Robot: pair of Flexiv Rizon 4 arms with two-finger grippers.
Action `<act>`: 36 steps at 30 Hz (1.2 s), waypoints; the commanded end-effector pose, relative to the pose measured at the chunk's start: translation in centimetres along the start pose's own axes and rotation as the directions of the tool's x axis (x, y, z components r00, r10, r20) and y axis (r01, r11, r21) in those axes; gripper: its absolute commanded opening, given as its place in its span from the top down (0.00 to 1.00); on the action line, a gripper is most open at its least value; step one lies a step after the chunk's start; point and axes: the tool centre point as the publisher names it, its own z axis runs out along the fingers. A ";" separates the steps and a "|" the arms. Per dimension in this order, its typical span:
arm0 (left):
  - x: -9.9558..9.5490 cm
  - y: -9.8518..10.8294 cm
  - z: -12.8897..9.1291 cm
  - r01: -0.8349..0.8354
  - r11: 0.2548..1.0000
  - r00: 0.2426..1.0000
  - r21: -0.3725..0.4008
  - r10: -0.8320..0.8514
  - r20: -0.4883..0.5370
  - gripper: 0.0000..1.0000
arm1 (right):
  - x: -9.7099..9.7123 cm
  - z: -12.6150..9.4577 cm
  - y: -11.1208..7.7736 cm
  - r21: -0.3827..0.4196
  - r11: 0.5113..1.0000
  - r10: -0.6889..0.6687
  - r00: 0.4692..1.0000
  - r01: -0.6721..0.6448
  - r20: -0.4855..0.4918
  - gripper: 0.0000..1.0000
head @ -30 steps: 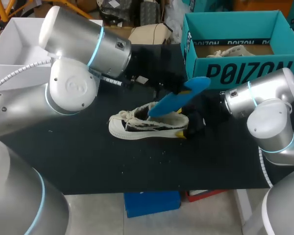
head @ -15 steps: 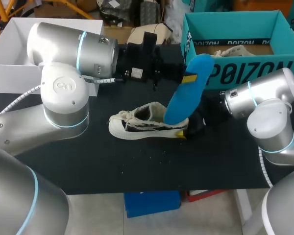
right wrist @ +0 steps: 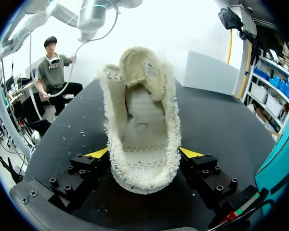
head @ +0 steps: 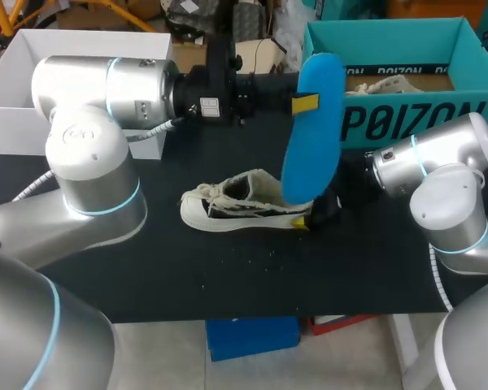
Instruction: Take the shoe out of the shoebox, open the shoe tongue, remove and reinsert the insole, then place the shoe into the shoebox
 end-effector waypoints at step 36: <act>4.0 -8.6 1.0 0.025 0.997 0.992 0.076 -0.015 -0.127 1.00 | -0.4 -1.3 -0.2 0.056 0.998 -0.016 1.000 0.016 0.011 0.00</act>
